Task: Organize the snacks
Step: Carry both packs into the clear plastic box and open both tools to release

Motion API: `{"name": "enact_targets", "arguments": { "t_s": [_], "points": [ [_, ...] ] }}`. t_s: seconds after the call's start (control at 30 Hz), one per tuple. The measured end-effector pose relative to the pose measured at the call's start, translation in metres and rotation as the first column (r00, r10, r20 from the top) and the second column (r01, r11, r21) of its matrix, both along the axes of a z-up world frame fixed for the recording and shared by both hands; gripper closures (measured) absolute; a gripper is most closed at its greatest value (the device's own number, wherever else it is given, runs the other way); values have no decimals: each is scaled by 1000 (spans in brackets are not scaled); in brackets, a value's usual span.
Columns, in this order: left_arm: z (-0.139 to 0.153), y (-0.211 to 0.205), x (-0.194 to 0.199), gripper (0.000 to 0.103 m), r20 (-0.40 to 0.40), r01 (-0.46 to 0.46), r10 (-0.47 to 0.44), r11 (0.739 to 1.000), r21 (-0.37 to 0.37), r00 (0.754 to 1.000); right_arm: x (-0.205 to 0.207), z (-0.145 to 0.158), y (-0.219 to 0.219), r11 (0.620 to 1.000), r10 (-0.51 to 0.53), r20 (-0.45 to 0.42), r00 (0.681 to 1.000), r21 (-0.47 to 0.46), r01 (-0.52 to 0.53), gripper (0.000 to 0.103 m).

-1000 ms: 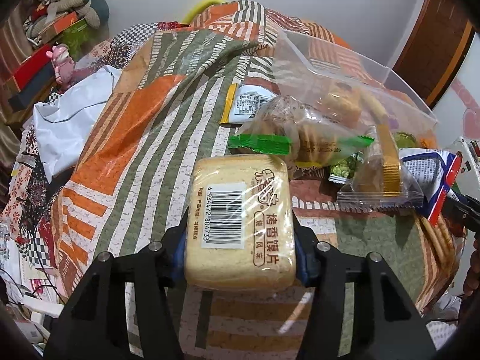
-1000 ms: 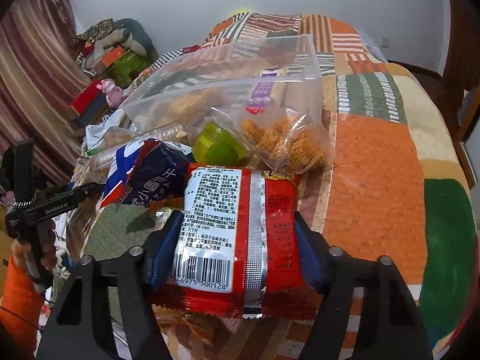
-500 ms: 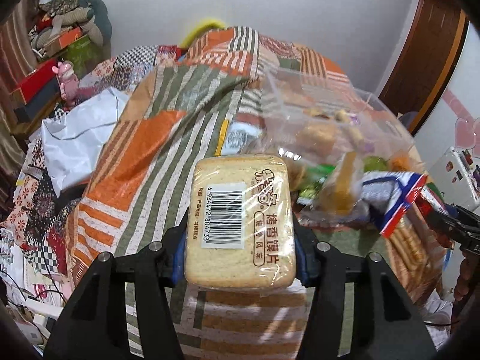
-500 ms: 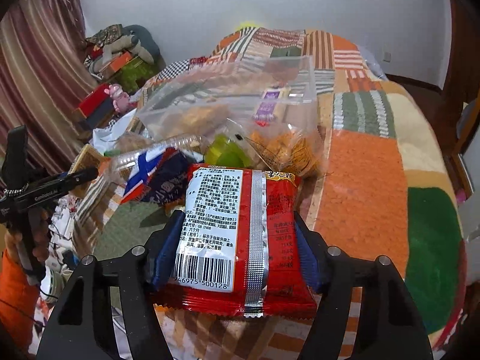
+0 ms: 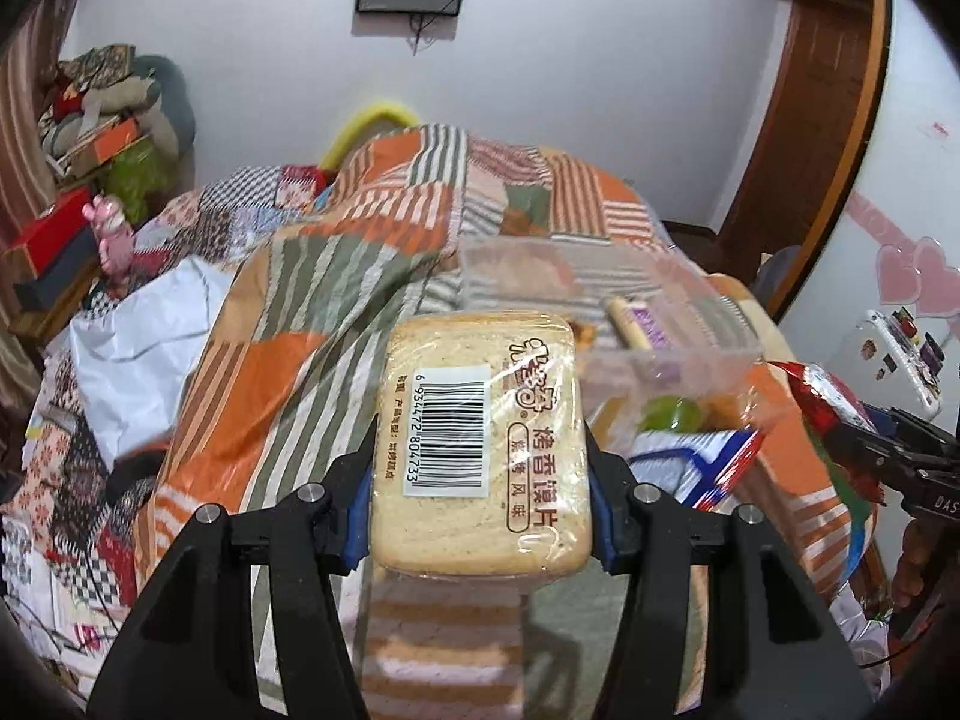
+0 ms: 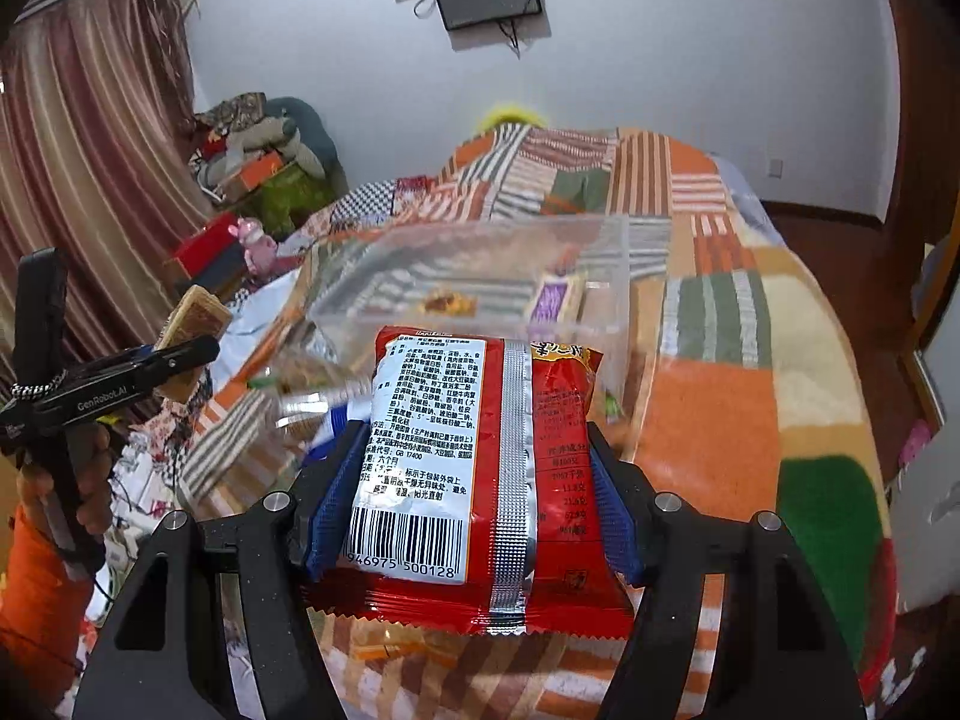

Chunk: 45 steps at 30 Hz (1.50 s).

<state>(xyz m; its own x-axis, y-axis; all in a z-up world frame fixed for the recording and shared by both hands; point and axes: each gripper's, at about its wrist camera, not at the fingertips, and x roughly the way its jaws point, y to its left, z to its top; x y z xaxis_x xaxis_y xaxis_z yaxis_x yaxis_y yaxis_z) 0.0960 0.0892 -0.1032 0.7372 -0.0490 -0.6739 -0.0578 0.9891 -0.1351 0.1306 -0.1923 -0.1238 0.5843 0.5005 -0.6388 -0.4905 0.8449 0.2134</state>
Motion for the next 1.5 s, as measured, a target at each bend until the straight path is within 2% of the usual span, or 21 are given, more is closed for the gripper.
{"name": "enact_targets", "arguments": {
  "t_s": [0.33,0.63,0.9,1.3,1.5],
  "points": [
    [15,-25,27,48,49,51,-52,999,14,997,24,15,8,1000,-18,54,998,20,17,38],
    [11,-30,67,48,38,65,-65,998,3,997,55,24,12,999,-33,69,997,33,31,38],
    [4,-28,102,48,26,64,-64,998,-6,998,85,22,27,1000,-27,70,997,8,26,38],
    [-26,-24,147,48,-61,83,-86,995,-57,994,125,-1,58,999,22,-2,1000,-47,-22,38],
    [-39,-26,161,48,-95,109,-113,993,-44,989,136,-15,72,994,47,-44,998,-97,-51,38]
  ]
}}
